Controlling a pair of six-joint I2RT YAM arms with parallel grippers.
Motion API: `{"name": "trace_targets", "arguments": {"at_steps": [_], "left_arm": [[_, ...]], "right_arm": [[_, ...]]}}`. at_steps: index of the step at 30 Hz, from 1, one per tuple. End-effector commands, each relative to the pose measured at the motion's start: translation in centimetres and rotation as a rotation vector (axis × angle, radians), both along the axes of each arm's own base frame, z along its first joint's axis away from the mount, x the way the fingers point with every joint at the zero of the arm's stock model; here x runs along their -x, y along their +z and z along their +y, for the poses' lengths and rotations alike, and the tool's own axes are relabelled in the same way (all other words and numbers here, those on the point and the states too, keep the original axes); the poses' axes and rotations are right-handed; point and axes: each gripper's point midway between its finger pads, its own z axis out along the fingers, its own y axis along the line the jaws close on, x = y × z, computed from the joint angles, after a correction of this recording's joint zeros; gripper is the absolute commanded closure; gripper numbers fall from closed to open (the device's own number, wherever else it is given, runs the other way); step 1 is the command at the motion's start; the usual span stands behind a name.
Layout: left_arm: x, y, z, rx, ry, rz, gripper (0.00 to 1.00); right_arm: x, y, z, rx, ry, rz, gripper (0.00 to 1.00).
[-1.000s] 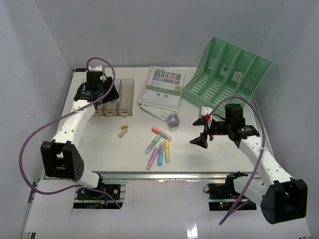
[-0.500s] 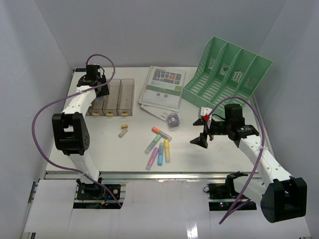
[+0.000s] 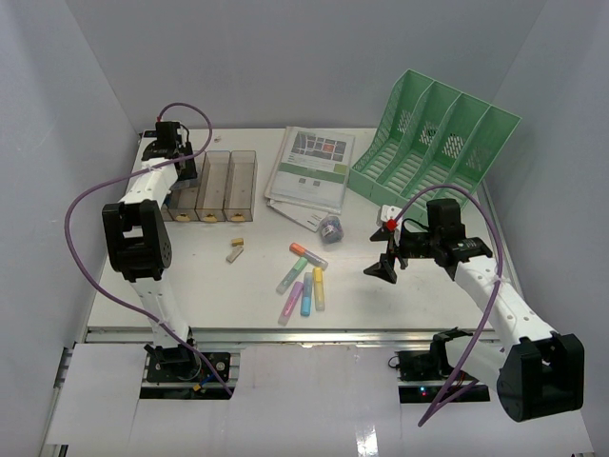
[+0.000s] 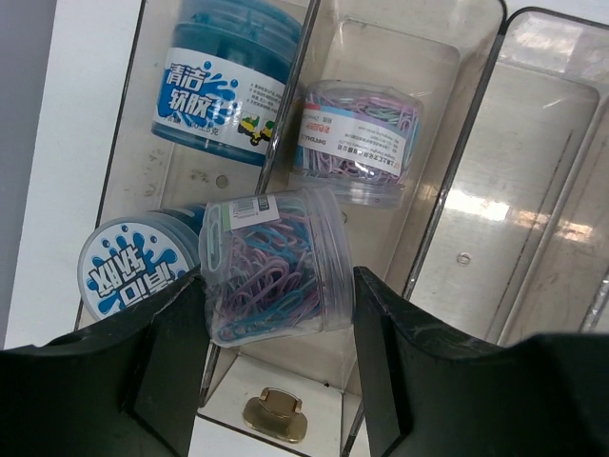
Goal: Organize the desk
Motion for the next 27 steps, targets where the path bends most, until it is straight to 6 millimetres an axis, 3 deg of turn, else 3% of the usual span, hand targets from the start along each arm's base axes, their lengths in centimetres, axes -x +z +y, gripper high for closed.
{"name": "trace_targets", "arguments": {"at_steps": [1,7,12,14,15,18,24,27], "left_arm": [[-0.5,1.9,-0.8,0.027,-0.041,-0.052,1.0],[-0.2,0.8,-1.9,0.086,-0.063,-0.032,0.96],[-0.1,0.1,-2.4,0.111,-0.076,-0.018,0.86],[0.0,-0.2,-2.3,0.106,-0.069,-0.009,0.75],[-0.1,-0.1,-2.1,0.103,-0.062,-0.01,0.56],[0.0,0.3,-1.7,0.088,-0.035,-0.016,0.24],[-0.2,3.4,-2.0,0.095,-0.051,-0.062,0.03],[0.0,5.0,-2.6,0.125,-0.071,-0.089,0.02]], "right_arm": [[-0.8,0.9,0.0,-0.006,-0.001,-0.034,0.02],[-1.0,0.7,-0.3,-0.003,-0.017,-0.028,0.02],[-1.2,0.7,-0.5,-0.003,-0.027,-0.023,0.02],[-1.2,0.7,-0.6,-0.004,-0.028,-0.026,0.02],[-1.2,0.6,-0.6,-0.004,-0.031,-0.023,0.02],[-1.3,0.6,-0.7,-0.003,-0.036,-0.021,0.02],[-1.4,0.6,-0.8,-0.005,-0.041,-0.022,0.02],[-1.4,0.7,-1.0,-0.01,-0.046,-0.02,0.02]]}}
